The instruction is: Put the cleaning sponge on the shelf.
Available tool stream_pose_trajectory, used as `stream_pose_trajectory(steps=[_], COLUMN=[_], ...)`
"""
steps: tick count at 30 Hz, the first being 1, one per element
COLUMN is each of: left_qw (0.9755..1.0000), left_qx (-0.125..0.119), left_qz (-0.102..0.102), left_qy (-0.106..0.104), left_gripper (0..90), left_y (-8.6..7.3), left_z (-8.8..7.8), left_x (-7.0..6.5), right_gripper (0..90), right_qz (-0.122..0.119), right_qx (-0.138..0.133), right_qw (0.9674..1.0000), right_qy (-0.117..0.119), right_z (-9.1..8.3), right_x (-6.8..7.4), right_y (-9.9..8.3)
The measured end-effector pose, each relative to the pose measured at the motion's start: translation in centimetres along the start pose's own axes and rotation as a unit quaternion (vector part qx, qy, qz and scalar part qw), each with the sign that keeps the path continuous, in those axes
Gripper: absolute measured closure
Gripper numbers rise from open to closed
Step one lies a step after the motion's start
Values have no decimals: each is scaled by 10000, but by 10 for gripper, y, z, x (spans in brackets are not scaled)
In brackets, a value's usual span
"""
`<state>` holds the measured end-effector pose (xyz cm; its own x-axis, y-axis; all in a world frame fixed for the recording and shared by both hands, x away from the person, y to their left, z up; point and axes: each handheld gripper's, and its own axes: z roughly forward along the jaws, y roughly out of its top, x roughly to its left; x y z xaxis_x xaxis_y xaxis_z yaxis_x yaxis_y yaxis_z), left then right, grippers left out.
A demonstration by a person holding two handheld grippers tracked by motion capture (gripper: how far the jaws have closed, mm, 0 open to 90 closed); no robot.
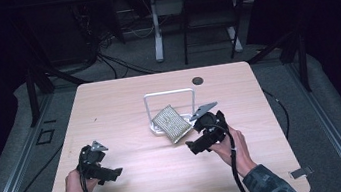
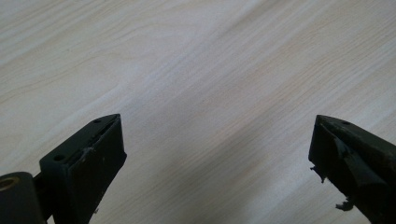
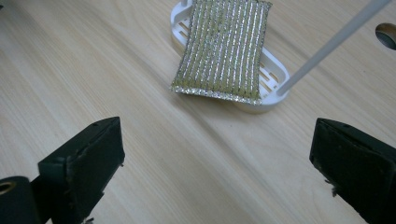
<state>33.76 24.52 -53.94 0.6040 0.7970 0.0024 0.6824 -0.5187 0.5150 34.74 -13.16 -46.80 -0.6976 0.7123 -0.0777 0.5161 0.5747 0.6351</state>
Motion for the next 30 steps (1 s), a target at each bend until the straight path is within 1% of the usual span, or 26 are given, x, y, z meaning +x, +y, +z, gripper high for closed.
stream_pose_trajectory(steps=[2,3,5,8,9,11,12,14,17,19,20,22,23,24,25,28,29,30], left_qw=[10000,10000,10000,10000,10000,10000,10000,10000,10000,10000,10000,10000,10000,10000,10000,9999,9999,9999], left_qx=[-15,-19,-7,8,8,-21,-29,-18,-22,-22,-21,-17,-17,-18,-20,-35,-35,-46], left_qz=[-30,-18,-10,13,13,-26,-52,-54,-24,-14,-13,-9,-9,-19,-17,-47,-47,-47], left_qy=[-2,2,-5,11,11,35,46,55,61,61,57,41,41,51,47,82,82,86], left_gripper=[36,36,36,36,35,35,35,35,35,34,34,34,33,33,33,33,32,32], left_y=[0,0,0,0,0,0,-1,-1,-1,-1,-1,-1,-1,-1,-1,-1,-1,-1], left_z=[-1,-1,-1,-1,-1,-1,-2,-2,-2,-2,-2,-2,-2,-2,-2,-3,-3,-3], left_x=[1,1,1,0,0,1,1,1,1,1,1,1,1,1,1,1,1,1], right_gripper=[25,25,25,26,26,26,12,10,10,9,9,0,0,0,0,0,0,0], right_qz=[21,48,78,186,188,201,255,316,410,439,484,538,538,623,632,771,771,799], right_qx=[17,21,21,9,23,37,57,84,116,136,150,174,174,173,194,214,214,210], right_qw=[10000,10000,10000,9998,9998,9997,9996,9994,9989,9987,9985,9981,9981,9975,9974,9963,9963,9959], right_qy=[-10,-49,-46,-72,-96,-113,-139,-148,-187,-197,-211,-251,-251,-295,-281,-311,-311,-356], right_z=[-3,-7,-10,-18,-20,-22,-25,-27,-30,-31,-32,-33,-33,-34,-35,-38,-38,-42], right_x=[-1,-4,-6,-11,-12,-13,-16,-19,-22,-24,-25,-27,-27,-28,-29,-32,-32,-34], right_y=[-2,-7,-9,-18,-20,-23,-29,-36,-46,-49,-56,-62,-62,-69,-73,-83,-83,-89])
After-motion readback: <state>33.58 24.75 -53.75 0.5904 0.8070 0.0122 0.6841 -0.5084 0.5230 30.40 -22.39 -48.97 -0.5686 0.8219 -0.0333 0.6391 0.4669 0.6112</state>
